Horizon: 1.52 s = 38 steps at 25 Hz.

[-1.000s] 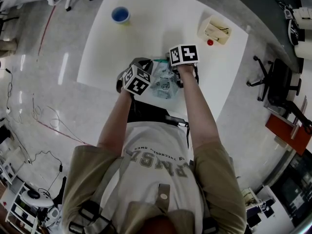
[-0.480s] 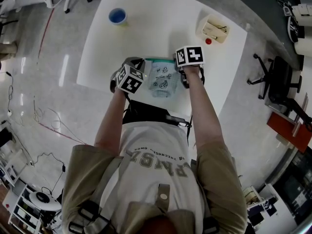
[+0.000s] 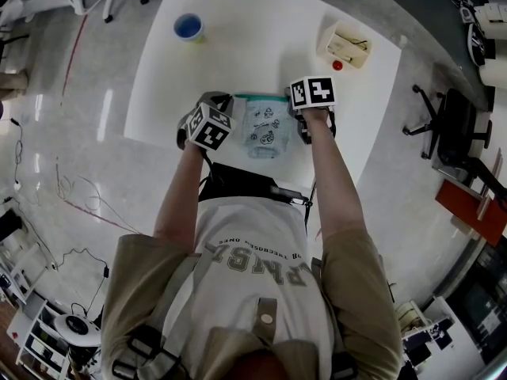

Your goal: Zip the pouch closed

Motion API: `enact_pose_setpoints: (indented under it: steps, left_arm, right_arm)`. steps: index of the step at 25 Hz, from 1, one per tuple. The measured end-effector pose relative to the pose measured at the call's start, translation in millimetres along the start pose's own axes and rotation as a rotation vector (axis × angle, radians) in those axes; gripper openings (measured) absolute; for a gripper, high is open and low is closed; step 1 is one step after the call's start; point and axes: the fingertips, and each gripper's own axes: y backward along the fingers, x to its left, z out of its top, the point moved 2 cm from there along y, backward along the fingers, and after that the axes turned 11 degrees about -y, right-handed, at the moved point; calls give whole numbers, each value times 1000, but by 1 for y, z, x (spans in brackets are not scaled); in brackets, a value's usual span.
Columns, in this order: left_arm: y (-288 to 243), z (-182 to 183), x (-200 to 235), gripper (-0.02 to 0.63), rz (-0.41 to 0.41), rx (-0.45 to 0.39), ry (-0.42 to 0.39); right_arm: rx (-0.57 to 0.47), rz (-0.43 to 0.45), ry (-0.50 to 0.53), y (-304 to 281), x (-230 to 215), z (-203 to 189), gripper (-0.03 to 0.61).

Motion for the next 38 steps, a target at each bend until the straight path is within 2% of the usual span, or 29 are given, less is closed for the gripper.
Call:
enact_pose_setpoints:
  steps: [6, 12, 20, 22, 25, 27, 33, 38]
  left_arm:
    - [-1, -1, -3, 15, -7, 6, 16]
    - [-3, 2, -8, 15, -32, -43, 72]
    - [-3, 4, -8, 15, -17, -28, 62]
    - [-3, 4, -7, 20, -4, -25, 57]
    - [-3, 6, -4, 72, 17, -33, 66]
    - [-3, 7, -2, 151, 22, -46, 84]
    - [-1, 14, 1, 193, 35, -75, 123]
    - [16, 29, 12, 193, 90, -112, 130]
  right_arm:
    - [9, 7, -10, -2, -3, -7, 3]
    - [-32, 50, -28, 3, -8, -9, 5]
    - [-79, 82, -37, 6, -9, -11, 8]
    - [-92, 85, -33, 7, -10, -11, 39]
    - [-109, 102, -31, 9, -10, -10, 118]
    - [-134, 116, -28, 12, -9, -8, 135]
    - [-206, 133, -23, 26, -11, -3, 183]
    - [-306, 124, -62, 42, -14, 2, 187]
